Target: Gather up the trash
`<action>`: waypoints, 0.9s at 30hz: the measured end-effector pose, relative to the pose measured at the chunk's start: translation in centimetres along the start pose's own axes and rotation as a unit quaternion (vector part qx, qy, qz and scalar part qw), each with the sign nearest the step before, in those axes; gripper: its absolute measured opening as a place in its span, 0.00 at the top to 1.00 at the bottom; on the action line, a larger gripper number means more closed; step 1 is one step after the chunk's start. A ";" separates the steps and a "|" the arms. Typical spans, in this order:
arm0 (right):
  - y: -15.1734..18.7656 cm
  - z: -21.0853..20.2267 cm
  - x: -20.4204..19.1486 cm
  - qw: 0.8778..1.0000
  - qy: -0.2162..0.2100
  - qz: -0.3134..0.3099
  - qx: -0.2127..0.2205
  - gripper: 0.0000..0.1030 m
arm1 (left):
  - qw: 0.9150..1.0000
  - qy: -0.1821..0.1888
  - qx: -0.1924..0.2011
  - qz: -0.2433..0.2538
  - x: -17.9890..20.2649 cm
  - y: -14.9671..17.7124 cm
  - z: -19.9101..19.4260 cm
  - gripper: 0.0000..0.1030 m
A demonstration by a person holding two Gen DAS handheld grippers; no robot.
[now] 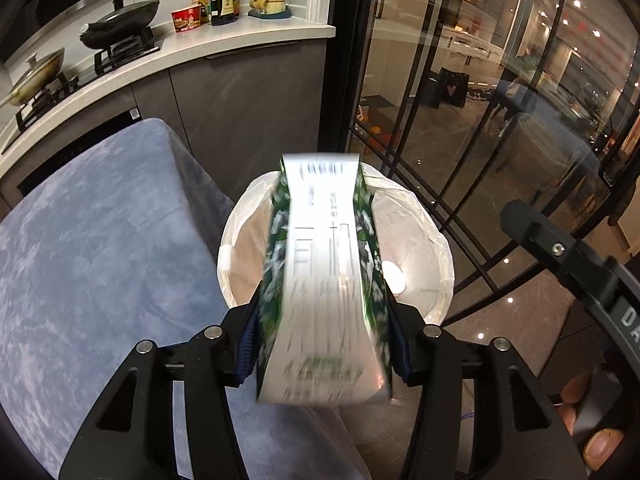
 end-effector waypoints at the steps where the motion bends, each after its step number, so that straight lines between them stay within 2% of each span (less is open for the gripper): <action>1: -0.1 0.0 0.0 1.000 0.000 0.000 0.000 0.43 | 1.000 -0.003 0.002 0.001 0.0 -0.1 0.0 0.51; 8: 0.0 0.0 -0.3 1.000 0.003 -0.013 -0.001 0.43 | 1.000 -0.024 0.016 -0.008 -1.0 -0.4 -0.8 0.50; 17: 1.1 -0.8 -2.1 0.998 0.009 -0.055 -0.010 0.37 | 0.998 -0.046 0.022 -0.034 -3.4 0.2 -2.0 0.50; 18: 1.3 -0.9 -2.3 0.998 0.009 -0.060 -0.011 0.37 | 0.998 -0.050 0.023 -0.038 -3.8 0.3 -2.3 0.49; 20: 1.5 -1.2 -2.8 0.997 0.011 -0.070 -0.013 0.36 | 0.997 -0.057 0.028 -0.043 -4.3 0.4 -2.6 0.41; 27: 2.4 -1.9 -3.9 0.995 0.018 -0.098 -0.017 0.32 | 0.995 -0.077 0.036 -0.057 -6.0 1.0 -3.9 0.36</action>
Point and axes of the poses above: each gripper's, at about its wrist camera, not at the fingertips, and z roughly the way its jaws point, x to its right, y to its underside, the point moved 6 cm from there along z, roughly the way its jaws point, and after that the axes turned 3 degrees about -y, right-handed, at the moved point
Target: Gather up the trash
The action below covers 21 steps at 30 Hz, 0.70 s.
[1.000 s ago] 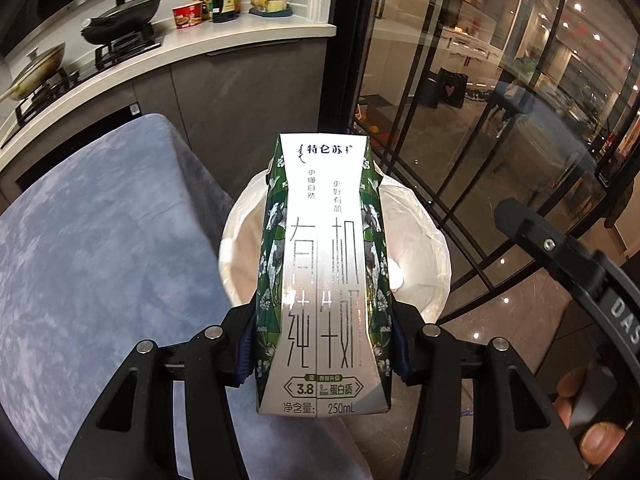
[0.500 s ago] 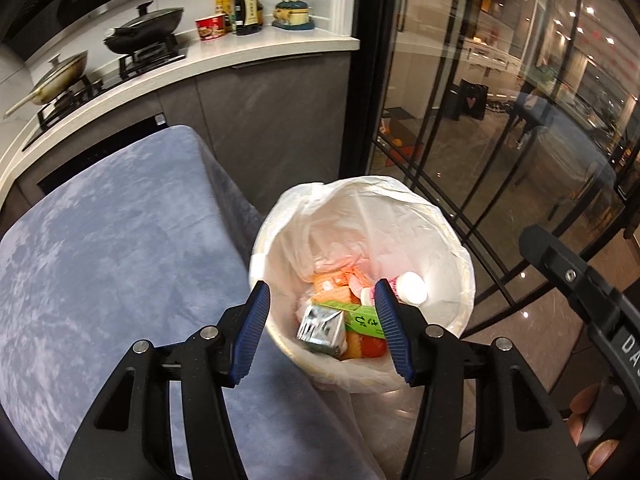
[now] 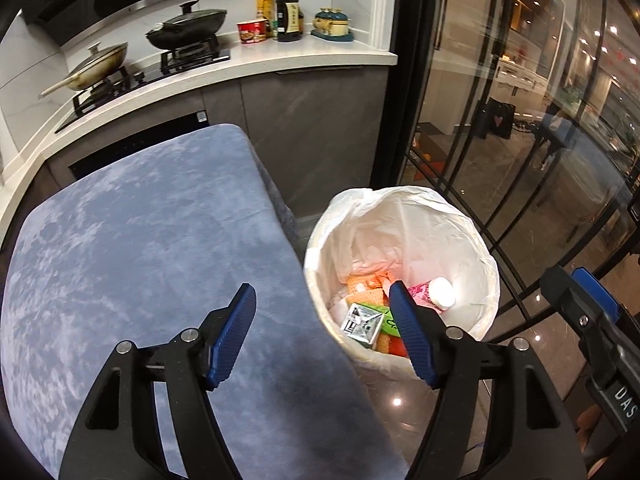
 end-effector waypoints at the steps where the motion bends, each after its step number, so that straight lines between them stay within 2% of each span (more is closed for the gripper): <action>1: 0.1 -0.1 -0.1 1.000 0.001 -0.003 -0.001 0.31 | 1.000 -0.002 0.000 -0.001 -0.2 0.1 -0.1 0.36; 5: 0.7 -0.3 -0.5 1.000 0.000 -0.008 -0.008 0.31 | 1.000 -0.009 -0.002 -0.007 -0.9 0.5 -0.4 0.35; 8: 1.0 -0.5 -0.7 1.000 0.000 -0.013 -0.013 0.29 | 1.000 -0.013 0.000 -0.011 -1.3 0.8 -0.8 0.28; 21: 2.1 -1.4 -1.3 0.999 0.016 -0.045 -0.019 0.24 | 1.000 -0.020 -0.005 -0.011 -2.0 2.2 -1.7 0.25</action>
Point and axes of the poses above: each gripper's, at about its wrist camera, not at the fingertips, and z roughly the way its jaws point, x to its right, y to its underside, the point moved 6 cm from there along z, roughly the way its jaws point, and after that the axes turned 3 degrees about -y, right-handed, at the moved point
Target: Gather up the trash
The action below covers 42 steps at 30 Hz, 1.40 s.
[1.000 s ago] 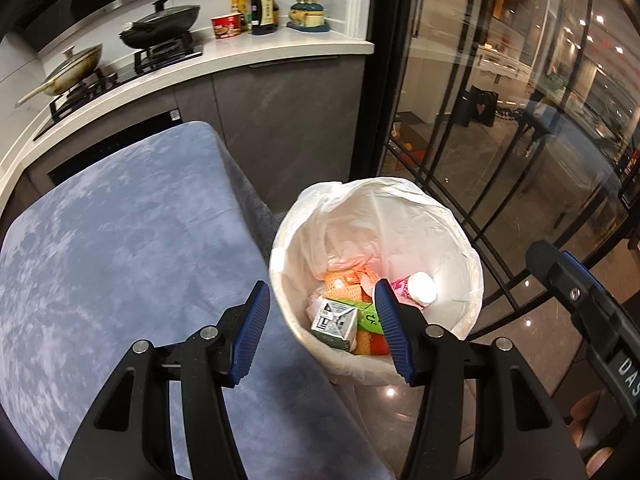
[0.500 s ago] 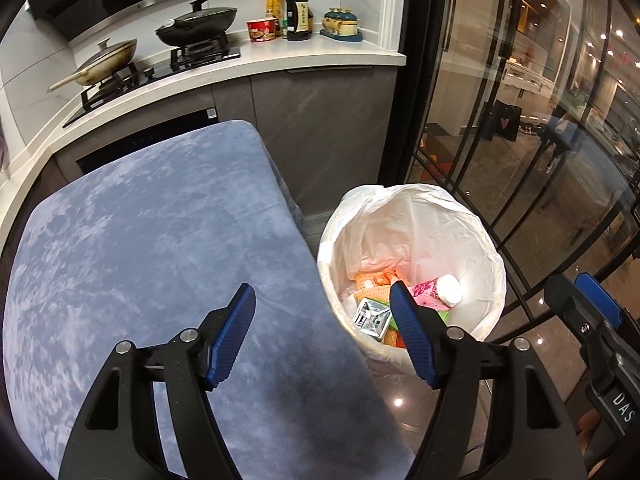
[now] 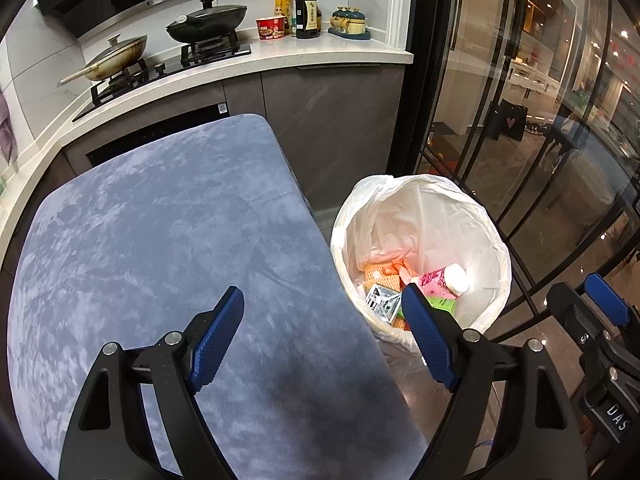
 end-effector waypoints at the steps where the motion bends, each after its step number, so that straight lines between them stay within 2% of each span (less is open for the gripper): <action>1: 0.1 -0.1 0.0 1.000 0.001 -0.001 -0.001 0.24 | 1.000 0.000 -0.001 -0.001 0.0 0.1 0.0 0.24; 26: 2.1 -0.7 0.2 1.000 0.015 -0.011 -0.023 0.18 | 1.000 0.000 -0.022 0.009 0.5 3.0 -0.3 0.16; 32: 2.4 -0.5 0.3 0.999 0.016 -0.011 -0.026 0.15 | 1.000 -0.001 -0.027 0.012 0.7 3.4 -0.3 0.15; 36: 2.6 -0.4 0.5 0.999 0.021 -0.014 -0.027 0.06 | 1.000 -0.002 -0.028 0.015 0.9 3.6 -0.2 0.15; 42: 2.7 -0.2 0.7 0.999 0.021 -0.011 -0.029 0.06 | 0.999 -0.006 -0.027 0.018 1.2 3.8 -0.1 0.14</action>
Point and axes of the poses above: each gripper's, at about its wrist camera, not at the fingertips, and z roughly the way its jaws point, x to its right, y to its underside, the point moved 6 cm from there along z, roughly the way its jaws point, and after that the axes turned 3 degrees about -y, right-handed, at the moved point
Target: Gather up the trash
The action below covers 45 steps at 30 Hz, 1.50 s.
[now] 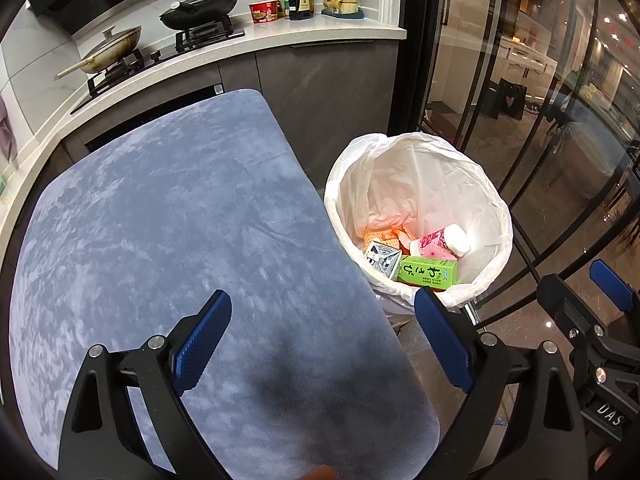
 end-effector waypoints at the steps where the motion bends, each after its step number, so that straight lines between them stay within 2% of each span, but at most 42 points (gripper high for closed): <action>1: 0.0 0.1 0.0 1.000 0.000 -0.001 0.000 0.06 | 1.000 -0.001 0.001 0.001 0.0 0.0 0.0 0.14; 45: 0.8 0.5 -0.3 1.000 0.003 -0.008 -0.012 0.06 | 1.000 -0.024 0.003 0.000 0.0 0.7 0.2 0.14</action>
Point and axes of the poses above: each gripper's, at about its wrist camera, not at the fingertips, and z roughly the way its jaws point, x to its right, y to its underside, the point moved 6 cm from there along z, roughly the way its jaws point, and after that the axes turned 3 degrees about -y, right-handed, at the moved point
